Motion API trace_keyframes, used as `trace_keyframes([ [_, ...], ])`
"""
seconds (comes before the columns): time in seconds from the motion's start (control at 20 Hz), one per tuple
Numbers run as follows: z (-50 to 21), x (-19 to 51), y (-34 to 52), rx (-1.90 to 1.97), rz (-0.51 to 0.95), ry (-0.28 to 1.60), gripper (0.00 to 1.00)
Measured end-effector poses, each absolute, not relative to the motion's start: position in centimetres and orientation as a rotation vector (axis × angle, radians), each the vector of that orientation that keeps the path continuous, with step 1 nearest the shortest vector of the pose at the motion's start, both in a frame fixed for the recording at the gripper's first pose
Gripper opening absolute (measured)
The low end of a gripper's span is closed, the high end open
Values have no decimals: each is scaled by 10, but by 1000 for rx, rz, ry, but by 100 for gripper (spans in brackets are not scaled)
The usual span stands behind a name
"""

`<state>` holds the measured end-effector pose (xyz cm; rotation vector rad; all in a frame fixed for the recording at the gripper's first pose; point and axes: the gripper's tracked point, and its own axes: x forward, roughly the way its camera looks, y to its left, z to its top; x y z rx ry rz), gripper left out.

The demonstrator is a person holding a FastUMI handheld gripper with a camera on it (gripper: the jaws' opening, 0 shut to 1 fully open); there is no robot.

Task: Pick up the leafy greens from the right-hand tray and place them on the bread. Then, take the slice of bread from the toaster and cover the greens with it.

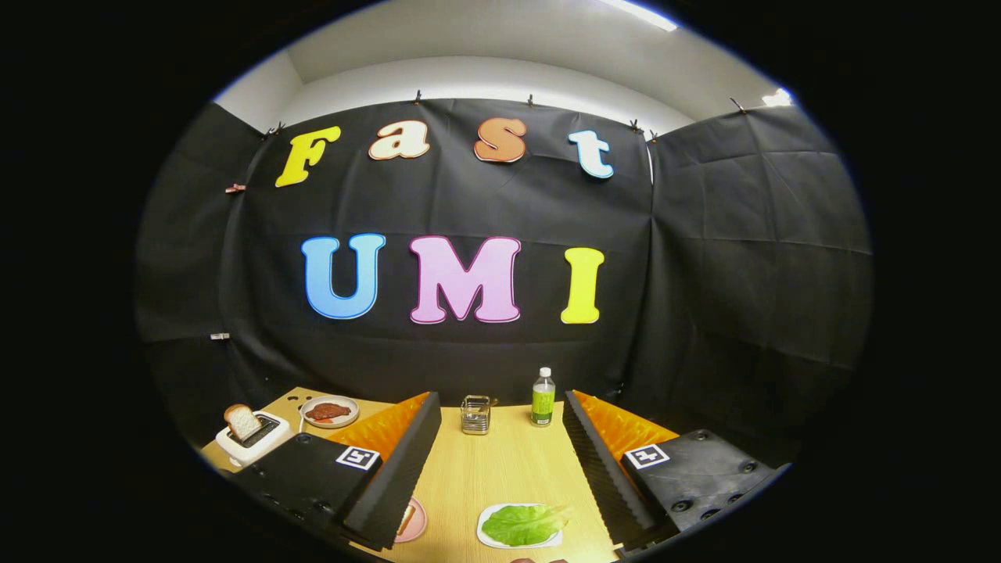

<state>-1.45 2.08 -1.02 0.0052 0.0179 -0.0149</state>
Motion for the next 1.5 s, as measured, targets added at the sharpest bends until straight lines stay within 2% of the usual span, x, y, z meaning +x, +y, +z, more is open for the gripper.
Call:
trace_keyframes([
  [0.35, -26, -5, 9, 14, 28, 56, 98],
  [0.65, -67, 3, 7, 2, 65, 152, 98],
  [1.2, -212, 21, -2, -7, 37, 463, 98],
  [1.5, -308, 27, -18, 44, -54, 657, 98],
])
